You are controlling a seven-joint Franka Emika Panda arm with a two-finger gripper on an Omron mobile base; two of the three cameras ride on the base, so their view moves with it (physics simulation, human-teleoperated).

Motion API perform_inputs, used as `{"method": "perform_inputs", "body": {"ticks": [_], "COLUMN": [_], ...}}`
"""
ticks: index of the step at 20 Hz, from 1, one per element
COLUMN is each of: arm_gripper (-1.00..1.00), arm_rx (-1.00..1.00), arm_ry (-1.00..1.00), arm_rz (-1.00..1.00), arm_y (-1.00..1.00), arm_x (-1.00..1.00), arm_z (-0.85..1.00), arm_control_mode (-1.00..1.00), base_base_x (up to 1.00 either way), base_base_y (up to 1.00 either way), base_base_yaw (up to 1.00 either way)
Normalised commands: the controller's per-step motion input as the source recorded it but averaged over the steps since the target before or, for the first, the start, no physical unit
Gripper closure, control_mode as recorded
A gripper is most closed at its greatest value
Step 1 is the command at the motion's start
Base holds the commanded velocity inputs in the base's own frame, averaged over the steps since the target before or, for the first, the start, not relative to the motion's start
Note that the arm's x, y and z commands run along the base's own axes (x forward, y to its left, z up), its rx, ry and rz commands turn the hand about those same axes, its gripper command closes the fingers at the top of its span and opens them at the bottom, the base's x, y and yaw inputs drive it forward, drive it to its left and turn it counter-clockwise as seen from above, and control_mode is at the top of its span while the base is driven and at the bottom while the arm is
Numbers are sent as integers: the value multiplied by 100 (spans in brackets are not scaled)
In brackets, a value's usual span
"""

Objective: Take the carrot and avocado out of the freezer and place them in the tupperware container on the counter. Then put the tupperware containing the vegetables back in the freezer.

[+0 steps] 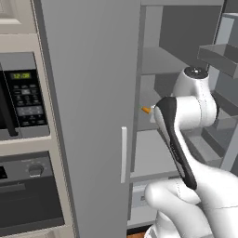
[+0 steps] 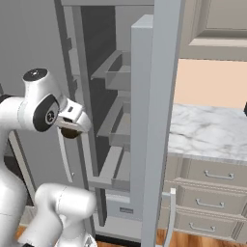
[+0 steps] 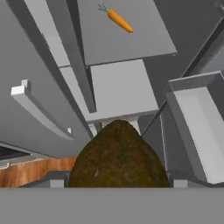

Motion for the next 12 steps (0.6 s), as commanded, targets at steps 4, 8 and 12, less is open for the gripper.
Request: {"method": "perform_inputs", "body": {"ticks": [4, 8, 12], "arm_gripper": [100, 100, 100], "arm_rx": [0, 0, -6], "arm_ry": [-14, -11, -6], "arm_rz": [29, 30, 7], "arm_y": [4, 14, 14], "arm_x": [-42, -48, -50], "arm_z": [42, 57, 42], "arm_control_mode": [-100, -100, -100], "base_base_x": [0, 0, 0], "base_base_y": [0, 0, 0], "base_base_yaw": [0, 0, 0]}}
